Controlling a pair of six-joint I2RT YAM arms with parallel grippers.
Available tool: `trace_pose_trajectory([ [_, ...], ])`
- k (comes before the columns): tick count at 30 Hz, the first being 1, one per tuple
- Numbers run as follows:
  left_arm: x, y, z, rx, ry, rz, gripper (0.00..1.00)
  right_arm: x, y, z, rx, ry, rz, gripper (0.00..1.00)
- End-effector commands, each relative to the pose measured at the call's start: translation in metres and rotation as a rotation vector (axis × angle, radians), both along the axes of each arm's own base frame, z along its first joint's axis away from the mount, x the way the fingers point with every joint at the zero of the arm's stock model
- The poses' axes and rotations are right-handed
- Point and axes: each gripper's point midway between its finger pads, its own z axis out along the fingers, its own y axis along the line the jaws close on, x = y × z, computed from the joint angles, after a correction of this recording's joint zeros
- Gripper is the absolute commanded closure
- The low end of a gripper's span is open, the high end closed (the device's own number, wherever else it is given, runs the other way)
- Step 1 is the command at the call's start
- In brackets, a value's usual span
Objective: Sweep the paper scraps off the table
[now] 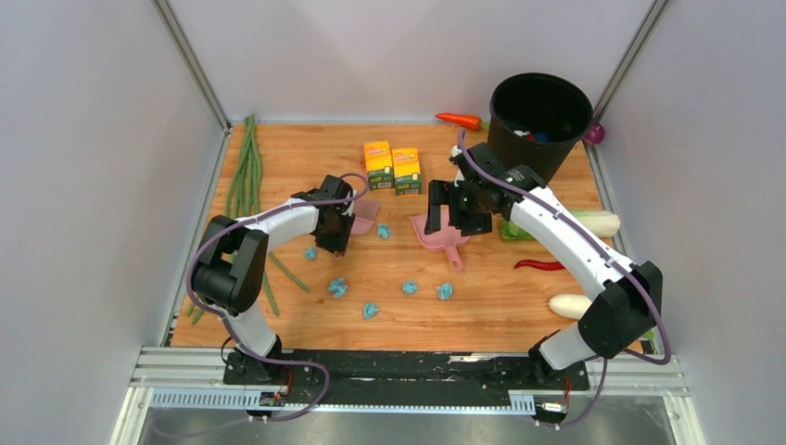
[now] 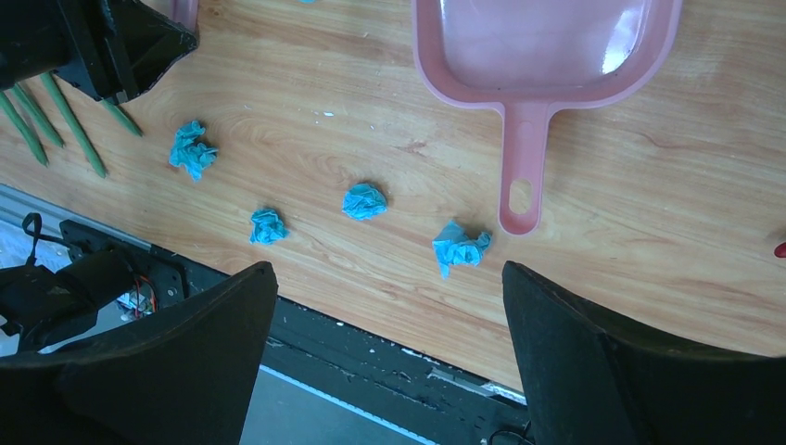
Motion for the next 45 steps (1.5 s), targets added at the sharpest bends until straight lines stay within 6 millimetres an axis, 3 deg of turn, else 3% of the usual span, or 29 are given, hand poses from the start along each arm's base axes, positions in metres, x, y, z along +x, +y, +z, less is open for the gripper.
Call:
trace_pose_trajectory([
  [1,0.000,0.003,-0.006,0.018,-0.004,-0.017,0.59,-0.006,0.002,0.015,0.038,-0.016,-0.004,0.05],
  [7,-0.003,0.003,-0.015,0.019,0.017,-0.016,0.58,-0.007,0.004,0.019,0.055,-0.016,-0.004,0.05],
  [11,-0.002,0.000,-0.015,0.012,0.017,-0.022,0.81,-0.008,0.004,0.019,0.058,-0.014,-0.005,0.05],
  [13,-0.001,0.000,-0.008,0.015,0.014,-0.025,0.99,-0.008,0.004,0.020,0.058,-0.016,-0.004,0.05],
  [17,0.004,0.002,0.027,0.007,-0.046,-0.005,1.00,-0.002,0.006,0.026,0.064,-0.033,-0.001,0.05],
  [20,0.009,-0.008,0.070,-0.055,-0.104,0.003,1.00,0.004,0.018,0.037,0.157,-0.002,0.013,0.04],
  [27,-0.014,-0.014,0.152,-0.156,-0.212,0.004,1.00,0.045,0.053,0.114,0.542,-0.001,0.041,0.05],
  [32,-0.036,-0.010,0.205,-0.210,-0.301,-0.029,1.00,0.064,0.076,0.139,0.661,0.011,0.085,0.07],
  [38,-0.062,-0.001,0.231,-0.238,-0.341,-0.066,1.00,0.073,0.100,0.156,0.768,0.004,0.126,0.09],
  [45,-0.081,0.008,0.235,-0.249,-0.357,-0.050,1.00,0.061,0.152,0.134,0.749,0.064,0.212,0.09],
])
